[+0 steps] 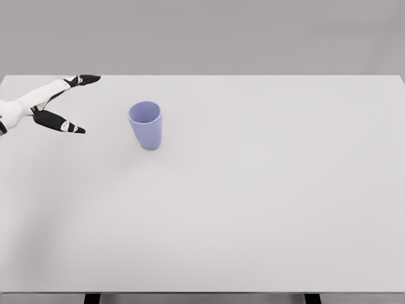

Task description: Flip the cup with left arm and place it on the table

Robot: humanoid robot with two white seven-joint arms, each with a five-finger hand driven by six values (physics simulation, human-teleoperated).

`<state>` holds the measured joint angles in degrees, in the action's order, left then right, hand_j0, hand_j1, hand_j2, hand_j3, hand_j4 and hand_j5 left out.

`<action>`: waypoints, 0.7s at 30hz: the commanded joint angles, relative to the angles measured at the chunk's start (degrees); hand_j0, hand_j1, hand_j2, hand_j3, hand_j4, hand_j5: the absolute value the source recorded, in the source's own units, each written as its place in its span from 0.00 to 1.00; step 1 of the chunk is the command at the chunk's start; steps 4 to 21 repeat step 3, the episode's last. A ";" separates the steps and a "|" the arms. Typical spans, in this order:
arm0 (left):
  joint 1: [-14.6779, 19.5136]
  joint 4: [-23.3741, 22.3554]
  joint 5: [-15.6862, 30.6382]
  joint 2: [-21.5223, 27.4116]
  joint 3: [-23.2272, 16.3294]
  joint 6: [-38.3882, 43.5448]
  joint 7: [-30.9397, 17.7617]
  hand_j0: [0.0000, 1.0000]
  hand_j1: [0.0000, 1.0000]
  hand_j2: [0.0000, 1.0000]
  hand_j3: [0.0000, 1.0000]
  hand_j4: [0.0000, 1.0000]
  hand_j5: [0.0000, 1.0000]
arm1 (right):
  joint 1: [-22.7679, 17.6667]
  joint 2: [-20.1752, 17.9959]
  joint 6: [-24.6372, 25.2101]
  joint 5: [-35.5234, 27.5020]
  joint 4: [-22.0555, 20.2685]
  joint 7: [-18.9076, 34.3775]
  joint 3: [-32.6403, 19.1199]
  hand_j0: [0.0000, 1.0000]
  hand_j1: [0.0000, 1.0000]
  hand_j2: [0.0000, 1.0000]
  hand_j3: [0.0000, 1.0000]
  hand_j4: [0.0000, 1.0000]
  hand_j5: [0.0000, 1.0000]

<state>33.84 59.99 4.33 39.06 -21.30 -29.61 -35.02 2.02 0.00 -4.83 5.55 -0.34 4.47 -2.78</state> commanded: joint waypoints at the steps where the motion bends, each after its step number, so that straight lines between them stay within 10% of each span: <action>1: 0.00 -0.22 -0.20 0.05 0.03 -0.45 0.02 1.00 1.00 1.00 1.00 1.00 1.00 | 0.00 0.00 0.00 -0.01 -0.01 0.01 -0.03 1.00 1.00 1.00 1.00 1.00 1.00; 21: 0.00 -0.31 -0.20 0.05 0.03 -0.45 0.02 1.00 1.00 1.00 1.00 1.00 1.00 | 0.00 0.00 0.00 -0.01 -0.01 0.01 -0.03 1.00 1.00 1.00 1.00 1.00 1.00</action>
